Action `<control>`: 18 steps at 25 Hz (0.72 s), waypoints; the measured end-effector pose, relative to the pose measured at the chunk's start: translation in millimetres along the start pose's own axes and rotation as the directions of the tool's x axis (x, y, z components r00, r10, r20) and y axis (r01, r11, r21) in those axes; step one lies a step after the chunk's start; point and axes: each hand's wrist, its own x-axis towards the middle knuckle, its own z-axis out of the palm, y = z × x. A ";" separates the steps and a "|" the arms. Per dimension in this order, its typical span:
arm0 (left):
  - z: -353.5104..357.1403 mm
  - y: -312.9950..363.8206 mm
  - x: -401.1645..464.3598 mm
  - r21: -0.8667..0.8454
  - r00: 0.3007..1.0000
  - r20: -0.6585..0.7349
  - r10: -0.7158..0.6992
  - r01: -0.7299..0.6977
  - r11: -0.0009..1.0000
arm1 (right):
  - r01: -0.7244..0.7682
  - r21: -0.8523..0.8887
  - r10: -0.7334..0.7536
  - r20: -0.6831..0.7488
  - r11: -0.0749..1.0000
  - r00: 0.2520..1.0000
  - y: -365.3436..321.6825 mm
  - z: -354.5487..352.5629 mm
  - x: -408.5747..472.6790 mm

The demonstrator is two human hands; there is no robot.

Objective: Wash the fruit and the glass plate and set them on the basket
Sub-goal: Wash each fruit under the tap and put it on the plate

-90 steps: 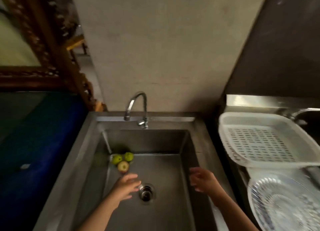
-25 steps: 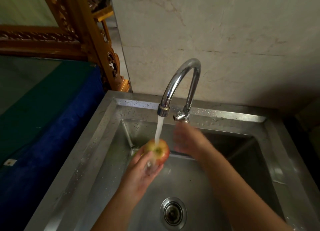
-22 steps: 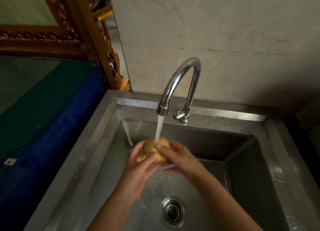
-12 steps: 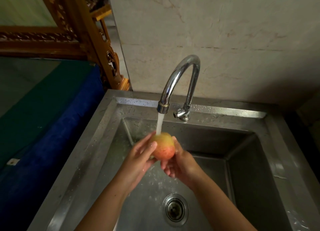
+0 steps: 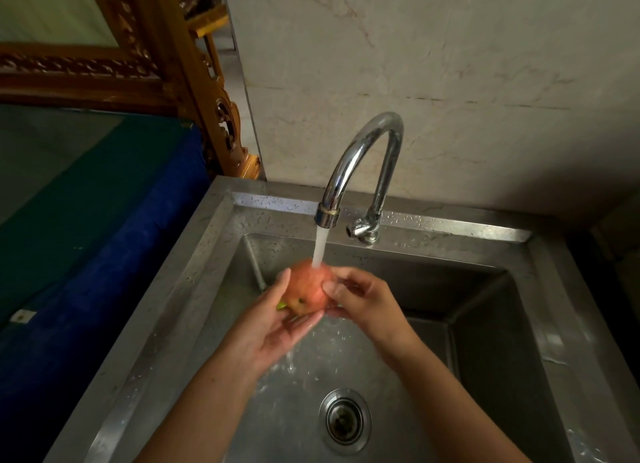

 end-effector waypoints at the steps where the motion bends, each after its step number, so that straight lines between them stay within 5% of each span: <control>1: 2.2 -1.2 -0.6 -0.024 0.999 0.027 -0.042 0.042 0.999 | -0.015 0.002 0.015 -0.016 1.000 1.000 -2.4 0.3 2.8; 4: 11.2 -5.6 0.1 -0.116 0.986 0.108 -0.126 0.138 0.984 | -0.093 -0.047 0.090 -0.073 0.995 0.993 -7.8 3.0 14.9; 7: 22.2 -9.4 2.6 -0.266 0.987 0.100 -0.124 0.146 0.953 | -0.189 -0.386 0.136 -0.160 0.903 0.978 -11.7 4.8 31.2; 10: 26.7 -7.9 4.2 -0.431 0.994 0.070 -0.082 0.104 0.897 | -0.132 -0.558 0.003 -0.227 0.819 0.974 -13.8 -3.9 41.1; 13: 26.5 -3.5 1.1 -0.444 0.993 0.088 -0.081 0.112 0.889 | 0.042 -0.845 -0.361 -0.183 0.534 0.915 -15.7 -27.8 51.8; 15: 25.7 -3.5 -2.2 -0.392 0.989 0.112 -0.097 0.134 0.910 | 0.093 -0.939 -0.351 -0.031 0.331 0.936 -17.6 -35.4 61.2; 18: 19.4 -3.9 -5.1 -0.331 0.986 0.126 -0.110 0.147 0.932 | 0.097 -0.963 -0.275 0.025 0.251 0.961 -15.5 -39.0 69.6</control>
